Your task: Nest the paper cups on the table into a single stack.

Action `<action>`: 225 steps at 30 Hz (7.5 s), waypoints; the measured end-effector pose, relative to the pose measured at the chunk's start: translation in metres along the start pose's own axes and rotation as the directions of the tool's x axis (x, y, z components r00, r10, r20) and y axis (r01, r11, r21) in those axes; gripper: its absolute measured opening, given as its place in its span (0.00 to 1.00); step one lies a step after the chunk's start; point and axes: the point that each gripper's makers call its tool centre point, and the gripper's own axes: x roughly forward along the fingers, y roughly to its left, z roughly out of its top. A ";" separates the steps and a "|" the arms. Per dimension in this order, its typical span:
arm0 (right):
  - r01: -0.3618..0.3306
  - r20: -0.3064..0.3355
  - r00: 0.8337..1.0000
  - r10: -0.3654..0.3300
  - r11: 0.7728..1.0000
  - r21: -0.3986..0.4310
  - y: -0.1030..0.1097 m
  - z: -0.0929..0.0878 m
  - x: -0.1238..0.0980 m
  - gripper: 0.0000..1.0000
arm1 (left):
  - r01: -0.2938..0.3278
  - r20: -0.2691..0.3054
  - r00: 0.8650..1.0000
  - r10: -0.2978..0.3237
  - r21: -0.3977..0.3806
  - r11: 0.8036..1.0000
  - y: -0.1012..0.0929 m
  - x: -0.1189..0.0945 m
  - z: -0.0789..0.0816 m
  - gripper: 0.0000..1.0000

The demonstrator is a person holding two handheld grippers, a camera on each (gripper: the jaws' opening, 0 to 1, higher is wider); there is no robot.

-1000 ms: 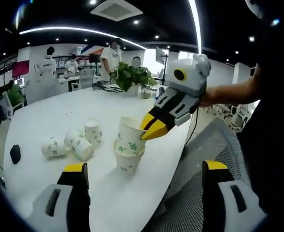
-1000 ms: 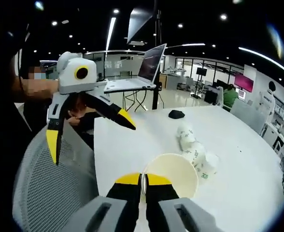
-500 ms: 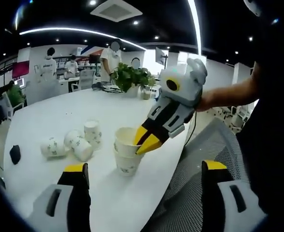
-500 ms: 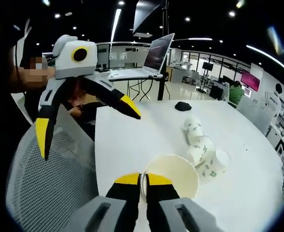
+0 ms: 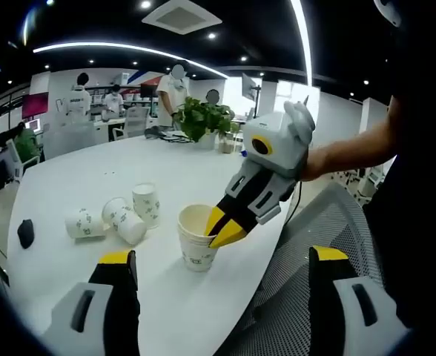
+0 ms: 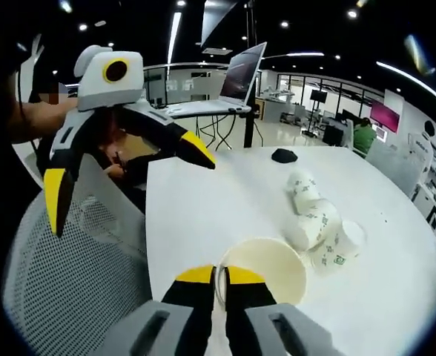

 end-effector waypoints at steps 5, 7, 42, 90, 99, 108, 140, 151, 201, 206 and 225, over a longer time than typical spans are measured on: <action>-0.004 0.006 1.000 0.004 1.000 0.013 0.000 0.001 0.002 0.01 | -0.006 -0.003 1.000 0.006 -0.003 1.000 0.001 -0.001 -0.001 0.95; -0.006 0.006 1.000 0.006 1.000 0.020 0.000 0.001 0.002 0.01 | -0.008 -0.003 1.000 0.008 -0.004 1.000 0.001 -0.001 -0.002 0.95; 0.172 0.098 0.977 -0.189 0.973 0.154 -0.024 0.009 -0.035 0.27 | -0.084 -0.001 0.996 0.084 -0.005 0.996 0.034 0.004 -0.001 0.90; 0.291 0.195 0.904 -0.380 0.882 0.370 -0.040 -0.029 -0.086 1.00 | -0.306 -0.161 0.948 0.275 -0.223 0.926 0.166 0.116 -0.009 0.60; 0.309 0.185 0.900 -0.394 0.878 0.367 -0.042 -0.032 -0.087 0.98 | -0.365 -0.222 0.925 0.308 -0.298 0.882 0.179 0.128 -0.023 0.53; 0.323 0.182 0.893 -0.411 0.868 0.377 -0.045 -0.034 -0.089 0.97 | -0.391 -0.237 0.918 0.318 -0.400 0.829 0.179 0.134 -0.025 0.50; 0.326 0.179 0.897 -0.405 0.878 0.351 -0.043 -0.033 -0.089 0.95 | -0.417 -0.266 0.906 0.328 -0.444 0.793 0.173 0.114 -0.034 0.34; 0.318 0.179 0.904 -0.390 0.889 0.331 -0.039 -0.033 -0.087 0.95 | -0.386 -0.255 0.918 0.304 -0.399 0.832 0.156 0.087 -0.041 0.34; 0.214 0.264 0.919 -0.293 0.932 0.291 -0.017 0.006 -0.090 0.84 | -0.232 -0.099 0.972 0.212 -0.291 0.928 0.089 -0.008 0.006 0.33; 0.177 0.285 0.927 -0.246 0.953 0.246 -0.009 0.027 -0.094 0.76 | -0.205 -0.063 0.979 0.195 -0.283 0.937 0.075 -0.014 0.014 0.33; 0.018 0.387 0.916 -0.111 0.972 0.235 0.003 0.073 -0.094 0.54 | -0.074 -0.090 0.994 0.063 -0.129 0.989 0.023 -0.010 0.019 0.33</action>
